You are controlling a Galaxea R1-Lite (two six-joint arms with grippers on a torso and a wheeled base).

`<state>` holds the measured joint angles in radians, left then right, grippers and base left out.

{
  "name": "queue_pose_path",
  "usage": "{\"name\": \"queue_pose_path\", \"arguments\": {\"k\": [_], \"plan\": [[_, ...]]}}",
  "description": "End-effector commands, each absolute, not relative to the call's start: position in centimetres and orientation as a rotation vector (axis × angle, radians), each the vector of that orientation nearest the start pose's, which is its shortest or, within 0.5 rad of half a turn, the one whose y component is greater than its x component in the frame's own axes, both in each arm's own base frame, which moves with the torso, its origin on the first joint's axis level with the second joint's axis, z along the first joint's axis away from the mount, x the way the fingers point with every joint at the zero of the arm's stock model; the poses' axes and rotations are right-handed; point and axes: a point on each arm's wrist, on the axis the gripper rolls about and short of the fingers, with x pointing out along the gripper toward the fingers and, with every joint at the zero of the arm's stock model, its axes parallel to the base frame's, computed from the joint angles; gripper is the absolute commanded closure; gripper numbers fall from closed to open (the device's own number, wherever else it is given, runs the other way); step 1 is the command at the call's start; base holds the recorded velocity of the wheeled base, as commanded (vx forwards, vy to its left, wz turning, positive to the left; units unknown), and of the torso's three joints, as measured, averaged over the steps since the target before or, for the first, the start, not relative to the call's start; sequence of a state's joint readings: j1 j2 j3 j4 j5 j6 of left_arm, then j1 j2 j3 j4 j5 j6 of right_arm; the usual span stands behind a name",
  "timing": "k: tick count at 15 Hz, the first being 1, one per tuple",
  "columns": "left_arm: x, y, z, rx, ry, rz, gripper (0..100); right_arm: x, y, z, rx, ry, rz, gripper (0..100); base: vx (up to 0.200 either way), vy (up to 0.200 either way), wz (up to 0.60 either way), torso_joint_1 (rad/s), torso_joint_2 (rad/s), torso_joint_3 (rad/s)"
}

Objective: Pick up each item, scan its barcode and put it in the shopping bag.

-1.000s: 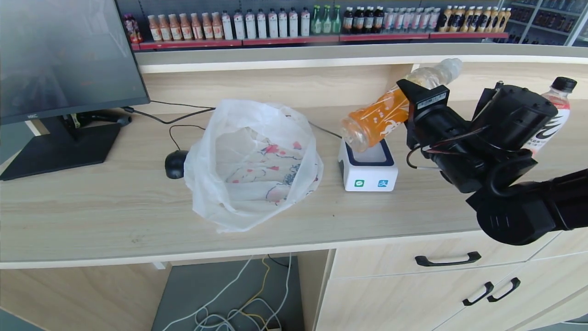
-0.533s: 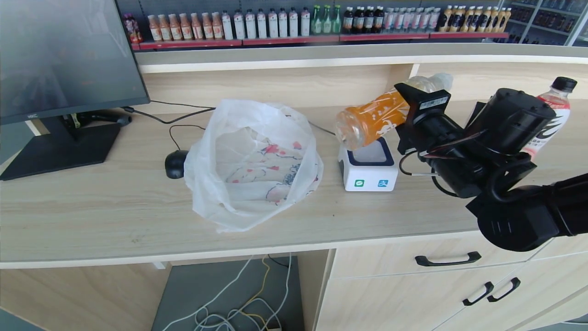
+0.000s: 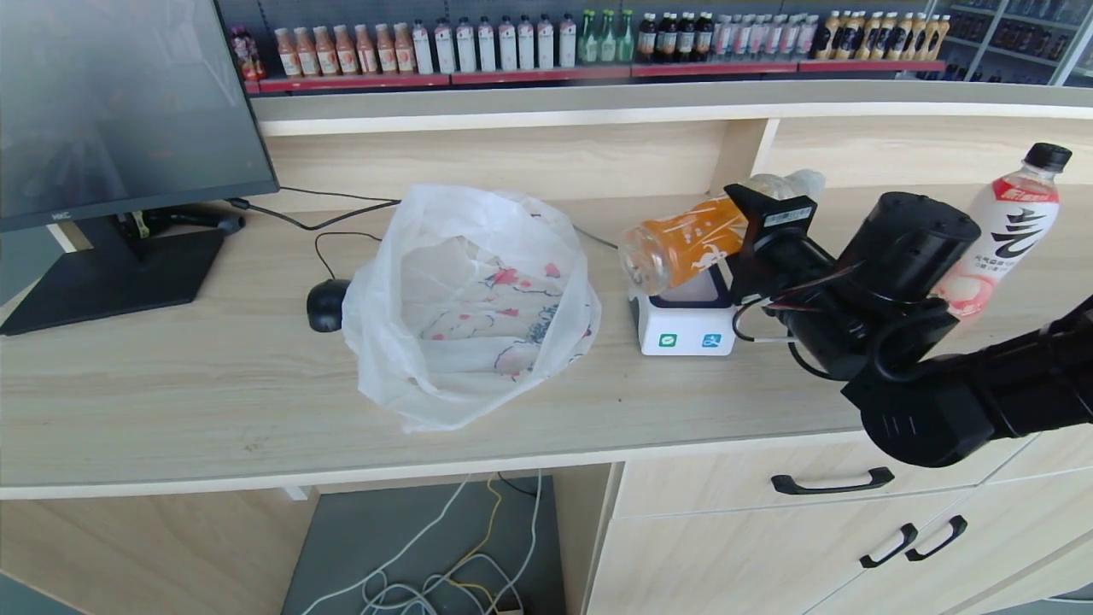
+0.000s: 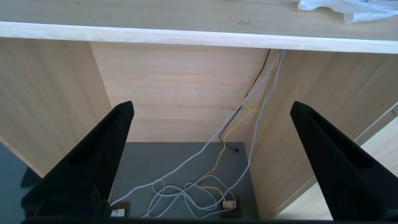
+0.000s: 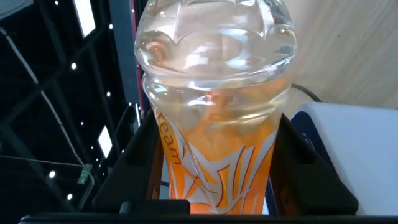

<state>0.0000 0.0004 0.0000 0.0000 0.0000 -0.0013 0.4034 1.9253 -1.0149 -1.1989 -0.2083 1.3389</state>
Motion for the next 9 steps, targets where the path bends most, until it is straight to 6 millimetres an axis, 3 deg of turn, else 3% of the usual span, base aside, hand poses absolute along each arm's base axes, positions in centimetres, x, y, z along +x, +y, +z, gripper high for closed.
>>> {"name": "queue_pose_path", "arguments": {"k": [1,9], "plan": [[-2.28,0.00,7.55,-0.002,0.000,0.000,0,35.10,13.22,20.85,1.422,-0.102,0.311,100,0.000,0.000,0.00,0.000,0.00,0.000],[-2.28,0.00,7.55,-0.002,0.000,0.000,0,35.63,12.63,20.91,1.431,-0.116,0.303,100,0.000,0.000,0.00,0.000,0.00,0.000]]}}
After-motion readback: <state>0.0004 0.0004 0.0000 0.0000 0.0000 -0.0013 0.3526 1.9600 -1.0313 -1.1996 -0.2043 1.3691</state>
